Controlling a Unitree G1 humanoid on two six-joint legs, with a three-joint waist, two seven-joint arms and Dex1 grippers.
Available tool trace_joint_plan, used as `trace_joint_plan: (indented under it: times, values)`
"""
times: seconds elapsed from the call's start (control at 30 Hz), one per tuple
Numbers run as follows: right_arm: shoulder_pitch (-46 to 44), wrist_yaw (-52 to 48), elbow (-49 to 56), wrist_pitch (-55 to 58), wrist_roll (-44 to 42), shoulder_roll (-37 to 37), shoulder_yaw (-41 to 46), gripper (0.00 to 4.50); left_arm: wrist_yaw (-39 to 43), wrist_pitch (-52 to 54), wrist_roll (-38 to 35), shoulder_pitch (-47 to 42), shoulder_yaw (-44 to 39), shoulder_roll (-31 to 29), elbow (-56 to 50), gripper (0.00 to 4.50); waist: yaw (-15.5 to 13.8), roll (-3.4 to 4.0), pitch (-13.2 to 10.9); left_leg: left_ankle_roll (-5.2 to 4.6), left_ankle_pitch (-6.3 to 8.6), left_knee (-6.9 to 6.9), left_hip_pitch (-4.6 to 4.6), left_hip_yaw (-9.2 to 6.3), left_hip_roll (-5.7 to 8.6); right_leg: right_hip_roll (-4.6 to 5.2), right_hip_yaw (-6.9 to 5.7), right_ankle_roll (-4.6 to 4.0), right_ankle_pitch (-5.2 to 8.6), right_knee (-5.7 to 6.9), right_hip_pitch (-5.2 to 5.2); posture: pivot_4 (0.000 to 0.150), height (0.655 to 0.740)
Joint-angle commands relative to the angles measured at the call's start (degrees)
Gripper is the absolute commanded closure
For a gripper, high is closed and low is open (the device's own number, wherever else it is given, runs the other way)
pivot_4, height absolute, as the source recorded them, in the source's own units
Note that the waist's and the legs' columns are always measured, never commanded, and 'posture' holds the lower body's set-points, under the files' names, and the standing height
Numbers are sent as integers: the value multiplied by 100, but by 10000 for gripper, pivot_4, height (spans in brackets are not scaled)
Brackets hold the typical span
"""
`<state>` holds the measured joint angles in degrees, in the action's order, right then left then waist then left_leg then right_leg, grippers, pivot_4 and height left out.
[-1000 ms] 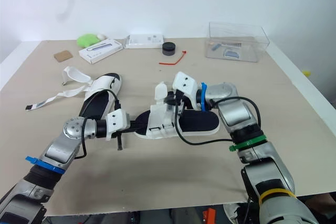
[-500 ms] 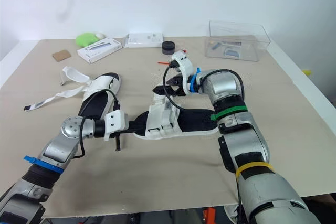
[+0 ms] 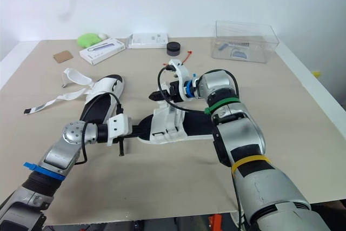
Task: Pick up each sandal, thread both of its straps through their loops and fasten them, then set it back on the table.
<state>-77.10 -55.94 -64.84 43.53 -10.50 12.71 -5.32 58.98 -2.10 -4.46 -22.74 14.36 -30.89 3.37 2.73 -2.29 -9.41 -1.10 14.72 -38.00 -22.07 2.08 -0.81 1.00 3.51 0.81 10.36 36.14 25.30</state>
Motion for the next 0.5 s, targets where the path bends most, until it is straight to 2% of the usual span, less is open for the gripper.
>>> trace_joint_plan:
  times: [0.03, 0.3, 0.47, 0.5]
  values:
    - [-293, 118, -176, -209, -104, -153, 347, 466, 49, 187, 195, 207, 214, -76, 124, 45000, 0, 0, 0, 0, 0, 0, 0, -1, 0, 0, -1, 0, 0, 0, 0, 1500, 7400]
    - [-635, 585, -539, -443, -441, -267, 1259, 466, 5, 212, 218, 259, 186, -67, 89, 45000, 5, 0, 0, 0, 0, 0, 0, -2, -2, -3, -2, -3, -1, 1, 0, 1500, 7400]
    - [-667, 533, -635, -425, -271, -278, 1268, 466, -22, 217, 232, 262, 212, -39, 98, 45000, 3, 1, 0, 0, 0, 1, -3, -3, -1, -1, -3, -3, -1, 0, 0, 1500, 7400]
    - [-676, 510, -643, -393, -275, -285, 1287, 2808, -29, 220, 234, 261, 219, -36, 98, 45000, 4, 1, 0, 0, 0, 1, -3, -3, 0, -1, -3, -3, -1, 0, 0, 1500, 7400]
